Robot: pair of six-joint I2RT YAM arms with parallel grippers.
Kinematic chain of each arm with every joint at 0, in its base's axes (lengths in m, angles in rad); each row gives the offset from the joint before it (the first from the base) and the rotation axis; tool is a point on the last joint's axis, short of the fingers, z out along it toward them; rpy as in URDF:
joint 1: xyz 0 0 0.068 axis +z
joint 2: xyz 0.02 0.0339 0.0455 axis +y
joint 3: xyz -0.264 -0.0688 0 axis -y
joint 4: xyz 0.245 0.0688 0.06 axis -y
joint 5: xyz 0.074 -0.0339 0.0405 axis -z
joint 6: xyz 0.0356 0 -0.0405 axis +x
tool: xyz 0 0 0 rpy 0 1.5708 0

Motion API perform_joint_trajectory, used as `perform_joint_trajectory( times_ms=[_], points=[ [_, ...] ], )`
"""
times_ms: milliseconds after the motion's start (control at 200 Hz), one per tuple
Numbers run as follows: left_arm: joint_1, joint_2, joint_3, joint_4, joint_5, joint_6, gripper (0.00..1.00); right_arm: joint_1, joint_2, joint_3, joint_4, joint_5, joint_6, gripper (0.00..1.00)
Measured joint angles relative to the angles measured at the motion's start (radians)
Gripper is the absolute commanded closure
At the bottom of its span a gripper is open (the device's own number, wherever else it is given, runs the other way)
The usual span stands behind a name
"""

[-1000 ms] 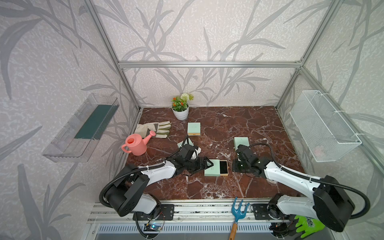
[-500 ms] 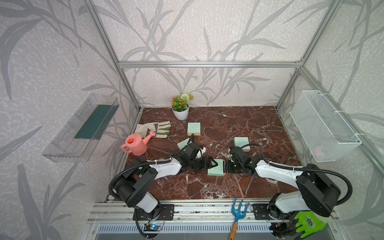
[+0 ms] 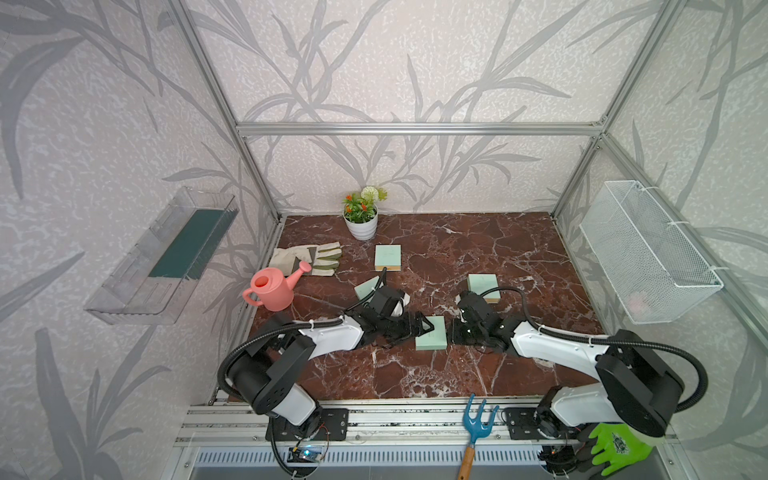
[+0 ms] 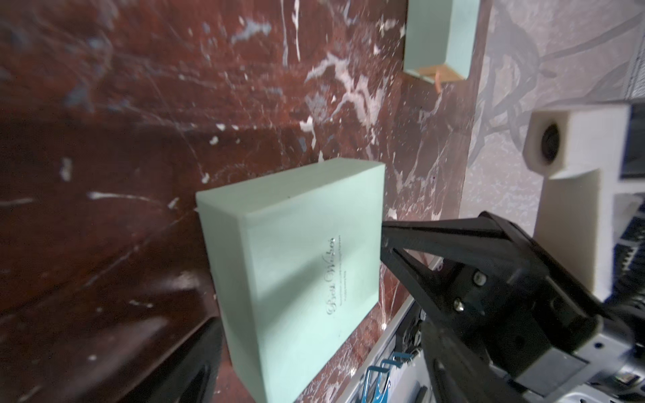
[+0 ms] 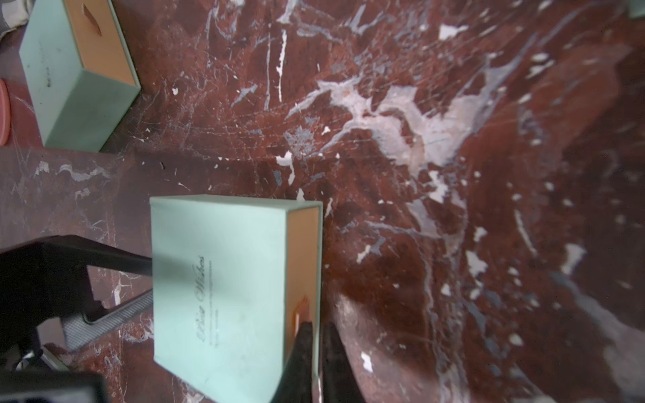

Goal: Take out the earrings from the drawer-style jewelry box
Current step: Close the drawer of the jewelry box, then move the jewelry box to the center of the board.

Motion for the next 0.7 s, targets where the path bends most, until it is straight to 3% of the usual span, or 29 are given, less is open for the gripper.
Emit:
perform_joint_trajectory(
  times_ms=[115, 235, 300, 470, 540, 605, 700],
  points=[
    [0.042, -0.138, -0.040, -0.047, -0.019, -0.004, 0.12, -0.005, -0.106, 0.000, -0.100, 0.066, 0.002, 0.77],
    [0.067, -0.276, -0.048, -0.136, -0.032, 0.010, 0.16, -0.019, -0.212, 0.017, -0.192, 0.115, -0.043, 0.34],
    [0.066, -0.349, -0.060, -0.176, -0.031, 0.018, 0.26, -0.027, -0.237, 0.043, -0.213, 0.124, -0.095, 0.18],
    [0.038, -0.436, -0.095, -0.267, -0.012, 0.029, 0.75, -0.082, -0.144, 0.161, -0.185, 0.008, -0.229, 0.08],
    [-0.006, -0.417, -0.095, -0.286, -0.004, 0.031, 0.90, -0.105, -0.056, 0.220, -0.151, -0.061, -0.270, 0.05],
    [-0.057, -0.380, -0.095, -0.288, 0.002, 0.028, 1.00, -0.121, 0.029, 0.269, -0.117, -0.127, -0.298, 0.05],
    [-0.117, -0.319, -0.095, -0.275, -0.005, 0.007, 1.00, -0.133, 0.124, 0.317, -0.078, -0.202, -0.325, 0.06]
  ],
)
